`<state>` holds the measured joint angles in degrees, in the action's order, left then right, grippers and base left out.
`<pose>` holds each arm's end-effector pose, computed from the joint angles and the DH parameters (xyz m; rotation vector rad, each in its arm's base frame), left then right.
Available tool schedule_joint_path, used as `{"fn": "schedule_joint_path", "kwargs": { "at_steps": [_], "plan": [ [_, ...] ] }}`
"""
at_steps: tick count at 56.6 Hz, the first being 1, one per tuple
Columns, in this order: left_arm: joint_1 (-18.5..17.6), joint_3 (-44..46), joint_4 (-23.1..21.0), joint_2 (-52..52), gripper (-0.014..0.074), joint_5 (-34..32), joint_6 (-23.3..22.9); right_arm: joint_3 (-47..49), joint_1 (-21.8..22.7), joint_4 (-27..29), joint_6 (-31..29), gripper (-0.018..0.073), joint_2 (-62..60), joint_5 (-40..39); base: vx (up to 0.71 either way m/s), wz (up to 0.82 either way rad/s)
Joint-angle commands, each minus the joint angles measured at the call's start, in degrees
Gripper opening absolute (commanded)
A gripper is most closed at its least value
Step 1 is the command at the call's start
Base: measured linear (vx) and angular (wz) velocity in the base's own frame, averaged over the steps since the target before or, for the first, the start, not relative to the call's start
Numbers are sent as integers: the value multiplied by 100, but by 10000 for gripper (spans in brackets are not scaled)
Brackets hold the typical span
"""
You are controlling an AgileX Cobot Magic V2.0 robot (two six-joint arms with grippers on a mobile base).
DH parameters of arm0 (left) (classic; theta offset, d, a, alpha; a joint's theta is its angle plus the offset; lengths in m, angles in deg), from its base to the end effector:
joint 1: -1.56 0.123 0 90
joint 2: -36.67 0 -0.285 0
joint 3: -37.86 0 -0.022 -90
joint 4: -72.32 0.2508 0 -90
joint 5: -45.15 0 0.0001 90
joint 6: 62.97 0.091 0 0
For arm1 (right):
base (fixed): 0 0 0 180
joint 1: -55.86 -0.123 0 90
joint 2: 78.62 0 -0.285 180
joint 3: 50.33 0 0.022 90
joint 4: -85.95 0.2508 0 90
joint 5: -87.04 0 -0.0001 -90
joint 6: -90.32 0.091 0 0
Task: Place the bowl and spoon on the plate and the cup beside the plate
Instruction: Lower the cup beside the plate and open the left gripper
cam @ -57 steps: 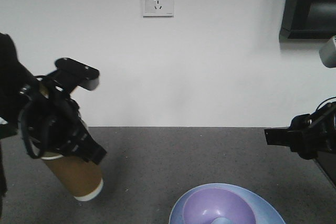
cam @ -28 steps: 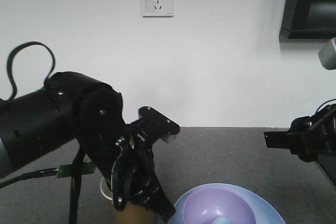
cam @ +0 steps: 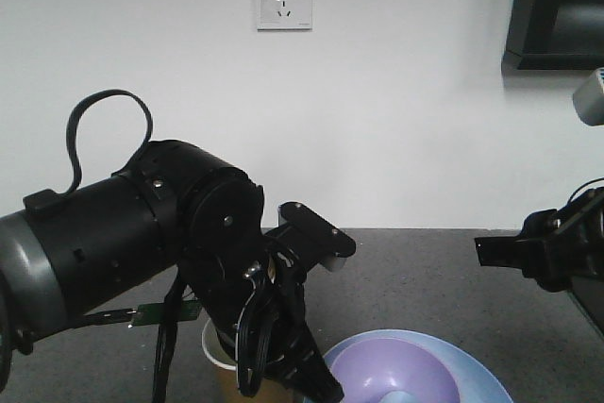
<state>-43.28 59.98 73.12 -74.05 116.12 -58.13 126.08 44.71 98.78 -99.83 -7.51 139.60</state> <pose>0.2722 -0.2690 0.3324 1.1780 2.5376 -0.1540 0.2085 0.0575 0.4266 -0.3562 2.1827 0.2818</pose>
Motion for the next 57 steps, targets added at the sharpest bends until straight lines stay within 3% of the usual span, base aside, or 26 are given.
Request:
{"fn": "schedule_joint_path", "kwargs": {
  "at_steps": [1, 19, 43, 57],
  "plan": [
    [-22, 196, 16, 210, 0, -104, -58, 185, 19, 61, -7, 585, -91, -360, 0, 0],
    [-22, 196, 11, 171, 43, -175, -81, 185, 19, 61, -7, 585, -91, -345, 0, 0],
    [-22, 196, 11, 171, 408, -220, -67, 185, 19, 72, -7, 585, -91, -343, 0, 0],
    [-22, 196, 11, 175, 469, -45, -67, 185, 19, 72, -7, 585, -91, -343, 0, 0]
  ]
}}
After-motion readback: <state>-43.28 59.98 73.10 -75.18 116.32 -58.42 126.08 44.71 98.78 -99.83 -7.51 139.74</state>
